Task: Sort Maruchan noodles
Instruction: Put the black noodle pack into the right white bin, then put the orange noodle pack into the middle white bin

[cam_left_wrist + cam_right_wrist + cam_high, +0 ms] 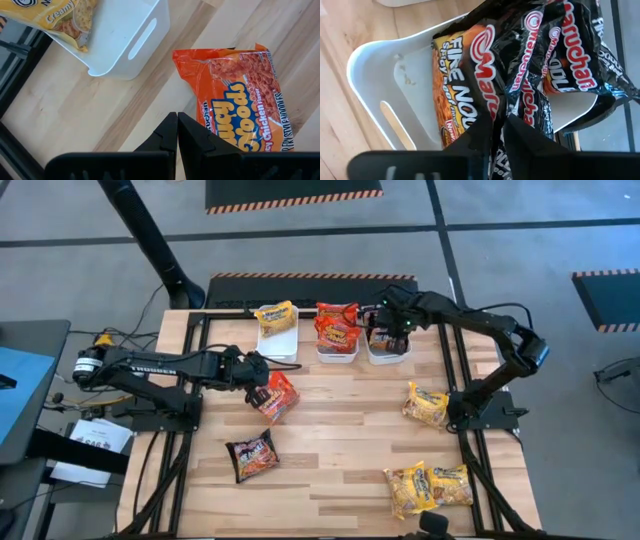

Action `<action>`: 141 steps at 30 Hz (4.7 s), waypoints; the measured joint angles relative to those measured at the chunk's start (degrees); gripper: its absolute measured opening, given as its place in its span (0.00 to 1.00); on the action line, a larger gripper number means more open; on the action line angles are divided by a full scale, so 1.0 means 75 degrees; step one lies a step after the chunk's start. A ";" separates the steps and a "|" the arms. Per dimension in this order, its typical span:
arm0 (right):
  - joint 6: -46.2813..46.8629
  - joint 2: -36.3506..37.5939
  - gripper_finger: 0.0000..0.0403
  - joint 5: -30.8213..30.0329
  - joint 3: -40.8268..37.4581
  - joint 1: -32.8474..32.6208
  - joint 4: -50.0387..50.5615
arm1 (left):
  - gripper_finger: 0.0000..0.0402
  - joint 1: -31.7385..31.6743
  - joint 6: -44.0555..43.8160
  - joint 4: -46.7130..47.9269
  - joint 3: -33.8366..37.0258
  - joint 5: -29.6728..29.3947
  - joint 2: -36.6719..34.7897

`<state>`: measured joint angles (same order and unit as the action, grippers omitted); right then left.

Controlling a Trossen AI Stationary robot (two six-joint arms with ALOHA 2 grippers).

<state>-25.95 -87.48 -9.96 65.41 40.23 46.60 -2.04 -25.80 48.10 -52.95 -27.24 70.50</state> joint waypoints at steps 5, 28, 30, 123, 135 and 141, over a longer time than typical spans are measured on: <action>0.0361 0.0057 0.27 -0.0089 0.0000 0.0000 0.0010 | 0.00 0.0000 0.0002 0.0002 0.0000 0.0003 0.0000; 0.1917 0.0157 0.40 -0.0089 0.1801 -0.0433 0.0854 | 0.00 -0.0054 -0.0130 0.0150 0.0000 0.0063 0.0000; 0.1917 0.0157 0.40 -0.0086 0.1801 -0.0484 0.0925 | 0.00 -0.0147 -0.0266 0.0172 0.0000 0.0250 -0.0002; 0.3263 0.0157 0.49 -0.0054 0.1798 -0.1918 0.2857 | 0.25 -0.3343 0.0343 -0.1881 0.1455 0.5906 0.0000; 0.3266 0.0157 0.49 -0.0054 0.1798 -0.1918 0.2860 | 0.25 -0.3343 0.0131 -0.2789 0.2153 0.6108 0.0000; 0.3269 0.0157 0.49 -0.0054 0.1795 -0.1920 0.2863 | 0.25 -0.3337 -0.0167 -0.3516 0.2539 0.6535 0.0054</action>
<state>-1.43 -86.30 -10.37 78.87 25.83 68.07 -27.07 -27.05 21.72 -33.91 21.77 70.90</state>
